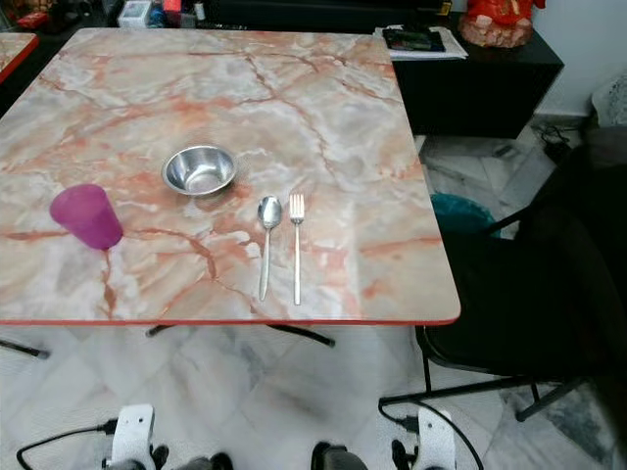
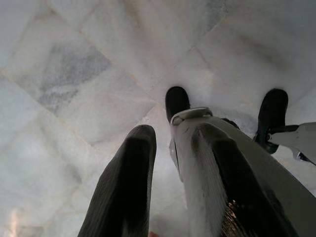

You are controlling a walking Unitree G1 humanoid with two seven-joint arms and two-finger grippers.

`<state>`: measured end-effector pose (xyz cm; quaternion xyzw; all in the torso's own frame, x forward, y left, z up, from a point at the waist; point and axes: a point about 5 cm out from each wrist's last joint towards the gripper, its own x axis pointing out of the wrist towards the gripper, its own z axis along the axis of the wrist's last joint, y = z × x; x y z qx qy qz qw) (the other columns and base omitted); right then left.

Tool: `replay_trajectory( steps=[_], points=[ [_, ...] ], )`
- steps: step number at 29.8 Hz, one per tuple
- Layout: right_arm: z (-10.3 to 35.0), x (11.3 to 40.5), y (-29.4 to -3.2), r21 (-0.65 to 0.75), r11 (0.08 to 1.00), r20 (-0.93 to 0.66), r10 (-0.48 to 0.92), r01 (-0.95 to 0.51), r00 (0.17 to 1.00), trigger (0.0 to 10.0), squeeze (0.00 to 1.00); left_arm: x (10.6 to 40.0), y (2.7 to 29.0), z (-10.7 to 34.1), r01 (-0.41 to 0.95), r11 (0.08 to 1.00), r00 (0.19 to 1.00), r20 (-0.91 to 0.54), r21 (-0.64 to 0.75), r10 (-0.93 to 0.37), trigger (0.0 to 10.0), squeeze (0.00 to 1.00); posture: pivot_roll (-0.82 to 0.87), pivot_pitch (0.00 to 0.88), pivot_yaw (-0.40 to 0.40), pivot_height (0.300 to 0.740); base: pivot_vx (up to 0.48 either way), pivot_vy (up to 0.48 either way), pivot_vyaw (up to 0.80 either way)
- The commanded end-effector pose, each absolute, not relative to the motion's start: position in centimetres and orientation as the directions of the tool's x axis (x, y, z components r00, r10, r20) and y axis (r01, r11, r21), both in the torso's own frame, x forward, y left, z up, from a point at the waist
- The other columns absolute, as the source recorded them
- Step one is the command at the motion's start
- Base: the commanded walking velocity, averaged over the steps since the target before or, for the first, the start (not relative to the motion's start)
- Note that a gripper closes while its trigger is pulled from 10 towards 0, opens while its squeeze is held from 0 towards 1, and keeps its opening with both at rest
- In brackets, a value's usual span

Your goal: Setting the table

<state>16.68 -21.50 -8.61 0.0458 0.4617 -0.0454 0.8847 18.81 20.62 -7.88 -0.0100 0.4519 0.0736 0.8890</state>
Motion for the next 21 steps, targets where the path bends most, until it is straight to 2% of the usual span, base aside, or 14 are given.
replay_trajectory(
  steps=[1, 10, 21],
  points=[
    [-8.98, 15.75, -21.72, 0.033, 0.991, -0.840, -0.044, 0.132, 0.541, 10.0, 0.00, 17.81, 20.50, -8.43, -0.144, 0.989, 0.546, -0.830, 0.042, 0.115, 10.0, 0.00, -0.06, 0.213, -0.049, 0.740, 0.000, 0.000, -0.48],
    [-8.93, 15.83, -21.76, 0.031, 0.989, -0.833, -0.053, 0.141, 0.551, 10.0, 0.00, 17.65, 20.55, -8.50, -0.134, 0.990, 0.543, -0.832, 0.048, 0.114, 10.0, 0.00, -0.06, 0.213, -0.049, 0.740, 0.000, 0.000, 0.00],
    [-8.90, 15.85, -21.86, 0.025, 0.988, -0.830, -0.064, 0.151, 0.554, 10.0, 0.00, 17.69, 20.44, -8.49, -0.126, 0.991, 0.546, -0.830, 0.050, 0.111, 10.0, 0.00, -0.06, 0.212, -0.051, 0.740, 0.000, -0.346, 0.00]
  ],
)
